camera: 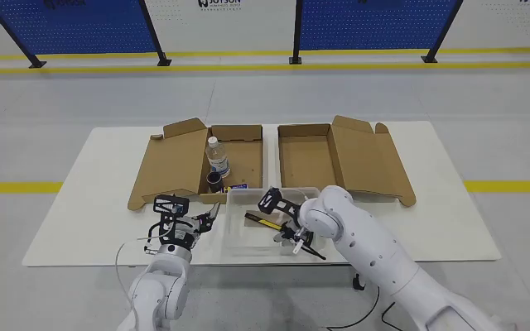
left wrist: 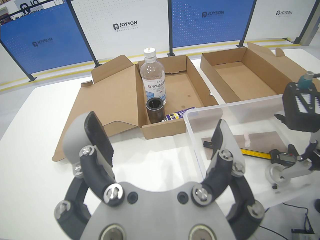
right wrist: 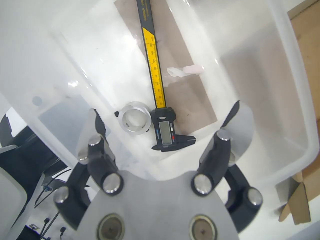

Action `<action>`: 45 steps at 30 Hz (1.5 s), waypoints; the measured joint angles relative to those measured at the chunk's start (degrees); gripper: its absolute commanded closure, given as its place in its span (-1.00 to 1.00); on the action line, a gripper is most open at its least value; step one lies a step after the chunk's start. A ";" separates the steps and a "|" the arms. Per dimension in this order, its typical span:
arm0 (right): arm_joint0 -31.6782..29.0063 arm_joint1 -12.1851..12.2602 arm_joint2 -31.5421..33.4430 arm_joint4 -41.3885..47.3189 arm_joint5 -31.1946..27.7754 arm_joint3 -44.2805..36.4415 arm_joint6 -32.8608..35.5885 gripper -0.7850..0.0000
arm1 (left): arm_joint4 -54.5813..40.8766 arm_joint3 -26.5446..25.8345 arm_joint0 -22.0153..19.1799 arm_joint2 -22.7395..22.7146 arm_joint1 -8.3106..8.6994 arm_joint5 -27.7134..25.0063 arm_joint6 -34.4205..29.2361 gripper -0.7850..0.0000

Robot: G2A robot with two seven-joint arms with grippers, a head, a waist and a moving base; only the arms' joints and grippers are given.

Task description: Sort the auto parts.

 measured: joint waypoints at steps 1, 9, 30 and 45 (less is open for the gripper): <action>0.24 -0.05 0.03 0.01 0.40 -0.17 0.80 -0.38 | 0.00 0.00 0.00 0.00 0.00 0.00 0.00 -1.00; 0.65 -0.26 0.24 0.10 2.17 0.30 4.33 -0.16 | 0.00 0.00 0.00 0.00 0.00 0.00 0.00 -1.00; 3.70 -3.10 -3.26 2.34 3.25 10.58 3.78 0.04 | 0.00 0.00 0.00 0.00 0.00 0.00 0.00 -1.00; 6.83 -5.59 -6.00 3.25 2.57 16.48 4.46 0.01 | 0.00 0.00 0.00 0.00 0.00 0.00 0.00 -1.00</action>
